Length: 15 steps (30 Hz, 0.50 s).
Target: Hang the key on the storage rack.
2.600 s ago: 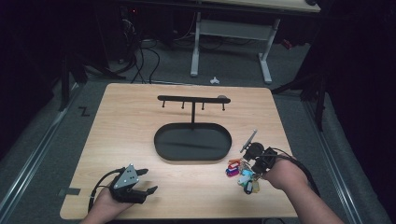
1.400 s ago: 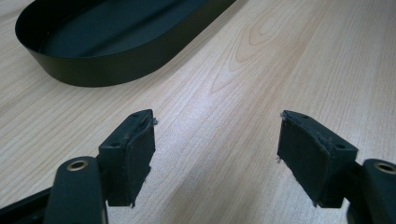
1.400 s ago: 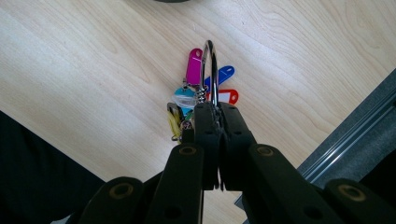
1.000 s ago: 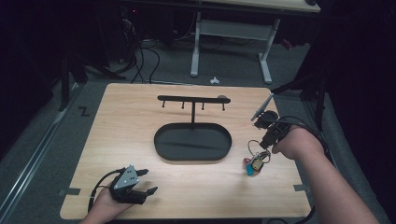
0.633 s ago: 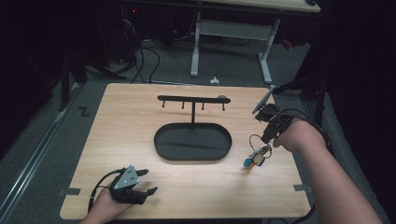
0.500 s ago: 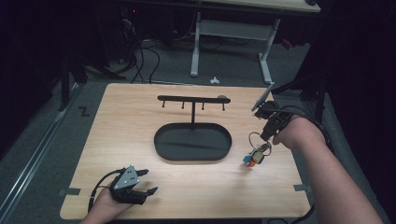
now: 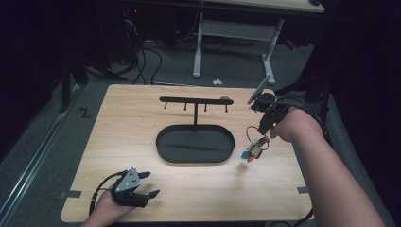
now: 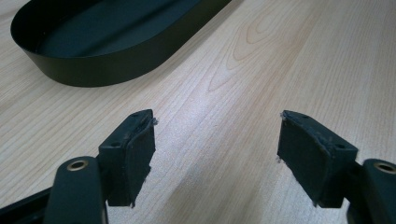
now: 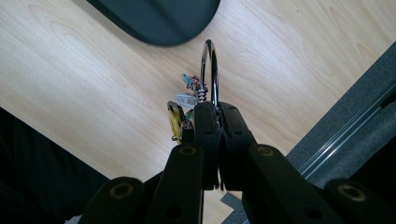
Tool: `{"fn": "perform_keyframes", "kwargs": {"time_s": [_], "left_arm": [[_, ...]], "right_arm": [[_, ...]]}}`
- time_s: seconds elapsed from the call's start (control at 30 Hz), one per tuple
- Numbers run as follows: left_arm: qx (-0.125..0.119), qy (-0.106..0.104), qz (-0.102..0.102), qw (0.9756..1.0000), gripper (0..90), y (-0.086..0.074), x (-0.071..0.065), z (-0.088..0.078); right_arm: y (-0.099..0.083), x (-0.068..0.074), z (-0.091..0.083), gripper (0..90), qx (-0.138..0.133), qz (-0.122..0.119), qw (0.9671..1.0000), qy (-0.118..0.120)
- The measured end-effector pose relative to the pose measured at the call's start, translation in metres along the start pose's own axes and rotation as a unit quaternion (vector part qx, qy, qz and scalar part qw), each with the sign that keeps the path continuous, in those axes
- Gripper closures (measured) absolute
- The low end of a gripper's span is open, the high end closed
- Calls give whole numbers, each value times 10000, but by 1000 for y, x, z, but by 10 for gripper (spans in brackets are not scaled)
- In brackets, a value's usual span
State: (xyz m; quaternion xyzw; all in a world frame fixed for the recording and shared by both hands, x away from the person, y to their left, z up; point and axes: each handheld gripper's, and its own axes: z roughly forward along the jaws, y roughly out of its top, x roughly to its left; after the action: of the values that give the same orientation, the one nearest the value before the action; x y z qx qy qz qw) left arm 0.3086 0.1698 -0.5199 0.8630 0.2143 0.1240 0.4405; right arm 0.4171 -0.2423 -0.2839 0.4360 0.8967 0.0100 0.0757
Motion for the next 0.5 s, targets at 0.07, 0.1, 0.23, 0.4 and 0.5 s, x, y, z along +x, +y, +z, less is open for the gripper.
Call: {"fn": "perform_keyframes", "kwargs": {"time_s": [0.07, 0.1, 0.23, 0.4, 0.5], "left_arm": [[12, -9, -3, 10000, 280, 0, 0, 0], [11, -8, -2, 10000, 280, 0, 0, 0], [-3, 0, -8, 10000, 280, 0, 0, 0], [3, -3, -11, 10000, 280, -1, 1, -1], [9, -4, -14, 10000, 280, -1, 1, -1]], "right_arm": [[4, 1, -1, 879, -32, -30, 10000, 32], [6, 3, -3, 879, -74, -47, 9999, 48], [15, 7, -9, 879, -190, -50, 9997, 107], [25, 12, -10, 879, -214, -157, 9996, 125], [32, 16, -9, 879, -194, -195, 9995, 128]]}}
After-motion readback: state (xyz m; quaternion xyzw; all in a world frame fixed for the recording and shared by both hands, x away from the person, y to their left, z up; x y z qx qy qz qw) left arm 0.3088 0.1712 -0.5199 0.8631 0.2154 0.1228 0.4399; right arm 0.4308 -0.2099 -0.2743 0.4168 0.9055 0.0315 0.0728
